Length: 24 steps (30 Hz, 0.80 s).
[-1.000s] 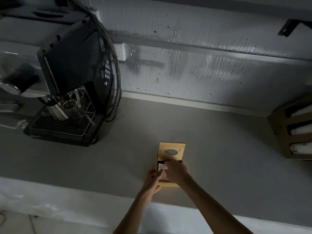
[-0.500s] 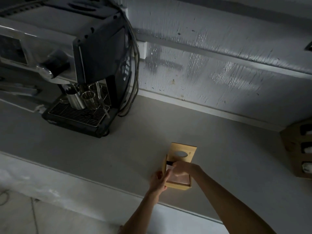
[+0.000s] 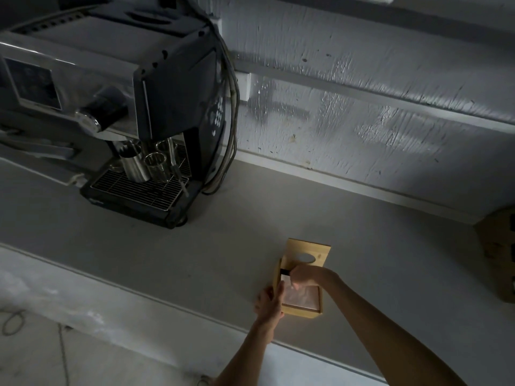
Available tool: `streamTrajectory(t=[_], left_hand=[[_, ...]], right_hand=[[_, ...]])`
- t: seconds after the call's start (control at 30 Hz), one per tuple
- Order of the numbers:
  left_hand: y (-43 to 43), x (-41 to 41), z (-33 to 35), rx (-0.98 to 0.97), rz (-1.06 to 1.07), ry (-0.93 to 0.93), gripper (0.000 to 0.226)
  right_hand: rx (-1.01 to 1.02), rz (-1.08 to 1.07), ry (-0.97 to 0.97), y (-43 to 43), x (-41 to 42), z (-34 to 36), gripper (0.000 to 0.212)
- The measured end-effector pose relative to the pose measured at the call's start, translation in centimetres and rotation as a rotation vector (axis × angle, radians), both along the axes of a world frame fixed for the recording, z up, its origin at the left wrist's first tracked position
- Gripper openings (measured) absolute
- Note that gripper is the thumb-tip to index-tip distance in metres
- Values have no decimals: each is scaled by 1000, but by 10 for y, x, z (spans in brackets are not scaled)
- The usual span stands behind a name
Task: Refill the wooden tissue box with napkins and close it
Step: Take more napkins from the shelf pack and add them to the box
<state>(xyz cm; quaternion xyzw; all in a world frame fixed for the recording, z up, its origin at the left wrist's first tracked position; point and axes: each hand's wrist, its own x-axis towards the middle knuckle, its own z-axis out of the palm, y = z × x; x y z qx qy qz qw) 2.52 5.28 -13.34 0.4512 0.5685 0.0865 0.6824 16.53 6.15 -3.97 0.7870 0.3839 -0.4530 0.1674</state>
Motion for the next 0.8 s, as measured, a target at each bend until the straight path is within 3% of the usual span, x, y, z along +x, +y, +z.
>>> streamTrajectory(t=[0.07, 0.2, 0.3, 0.5, 0.63, 0.8], left_hand=[[-1, -1, 2, 15, -24, 7, 86], [-2, 1, 4, -1, -54, 10, 98], [0, 2, 7, -58, -25, -22, 74], [2, 2, 10, -49, -41, -28, 49], [1, -2, 6, 5, -142, -5, 85], [3, -6, -1, 6, -155, 7, 109]], right_hand=[[-12, -7, 27, -2, -2, 3, 29], [-20, 9, 32, -3, -18, 16, 36], [-36, -112, 23, 1, 1, -21, 54], [108, -27, 14, -3, -27, 12, 44], [265, 59, 0, -21, -18, 0, 36], [430, 87, -38, -46, -12, 3, 50]])
